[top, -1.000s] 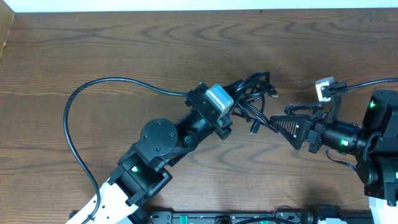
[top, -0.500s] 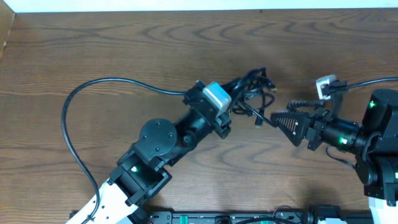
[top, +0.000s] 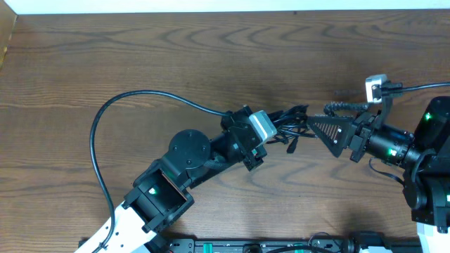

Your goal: Untangle cables

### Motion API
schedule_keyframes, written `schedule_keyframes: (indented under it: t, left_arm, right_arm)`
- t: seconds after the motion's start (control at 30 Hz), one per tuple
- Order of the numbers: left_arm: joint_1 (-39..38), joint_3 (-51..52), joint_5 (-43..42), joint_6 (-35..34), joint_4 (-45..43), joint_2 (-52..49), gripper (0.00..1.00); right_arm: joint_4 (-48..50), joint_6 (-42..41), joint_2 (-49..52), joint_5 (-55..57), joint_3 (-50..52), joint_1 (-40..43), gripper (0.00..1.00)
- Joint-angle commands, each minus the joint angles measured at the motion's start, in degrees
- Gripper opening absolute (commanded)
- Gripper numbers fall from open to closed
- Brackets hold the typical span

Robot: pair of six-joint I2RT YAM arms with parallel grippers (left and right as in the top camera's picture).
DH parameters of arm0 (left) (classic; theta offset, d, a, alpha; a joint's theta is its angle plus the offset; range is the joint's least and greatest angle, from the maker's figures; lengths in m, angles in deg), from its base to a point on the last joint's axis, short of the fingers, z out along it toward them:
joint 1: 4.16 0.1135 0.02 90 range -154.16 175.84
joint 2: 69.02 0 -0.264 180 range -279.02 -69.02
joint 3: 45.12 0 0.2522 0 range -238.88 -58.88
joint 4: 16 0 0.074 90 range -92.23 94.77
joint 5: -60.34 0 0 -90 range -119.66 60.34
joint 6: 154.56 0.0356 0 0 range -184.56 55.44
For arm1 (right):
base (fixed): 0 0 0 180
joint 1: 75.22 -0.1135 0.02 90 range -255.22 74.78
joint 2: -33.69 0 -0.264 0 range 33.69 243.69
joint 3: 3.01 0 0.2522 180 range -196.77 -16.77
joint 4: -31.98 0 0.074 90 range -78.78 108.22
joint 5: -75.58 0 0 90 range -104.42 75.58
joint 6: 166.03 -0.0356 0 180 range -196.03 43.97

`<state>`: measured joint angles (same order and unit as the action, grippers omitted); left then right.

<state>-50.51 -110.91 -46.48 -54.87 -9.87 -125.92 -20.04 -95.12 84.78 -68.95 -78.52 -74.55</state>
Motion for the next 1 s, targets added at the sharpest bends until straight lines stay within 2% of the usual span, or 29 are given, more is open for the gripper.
schedule_keyframes:
  t: [0.0, 0.13, 0.33, 0.47, 0.63, 0.97]
  left_arm:
    - [-0.04, -1.11, -2.45, 0.83, -2.25, 0.63, 0.07]
    - [-0.02, -1.11, -6.38, 0.76, -4.98, 0.92, 0.07]
    - [-0.02, -1.11, -7.72, 0.57, -7.28, 0.96, 0.07]
    - [-0.02, -1.11, -7.96, 0.61, -5.49, 0.96, 0.07]
    - [-0.02, -1.11, -2.75, 0.61, -1.40, 0.92, 0.07]
    - [-0.02, -1.11, -5.92, 0.57, -0.59, 1.01, 0.07]
  right_arm:
    - [-1.49, 0.42, -0.31, -1.14, -0.39, -0.35, 0.79]
    - [-3.78, 1.40, -0.28, -1.11, -0.37, -0.35, 0.79]
    - [-5.22, 2.05, -0.31, -1.14, -0.37, -0.35, 0.77]
    - [-5.20, 2.01, -0.31, -1.40, -0.37, -0.35, 0.77]
    - [-4.11, 1.99, -0.31, -3.52, -0.37, -0.35, 0.77]
    - [-2.86, 2.01, -0.31, -1.95, -0.37, -0.35, 0.78]
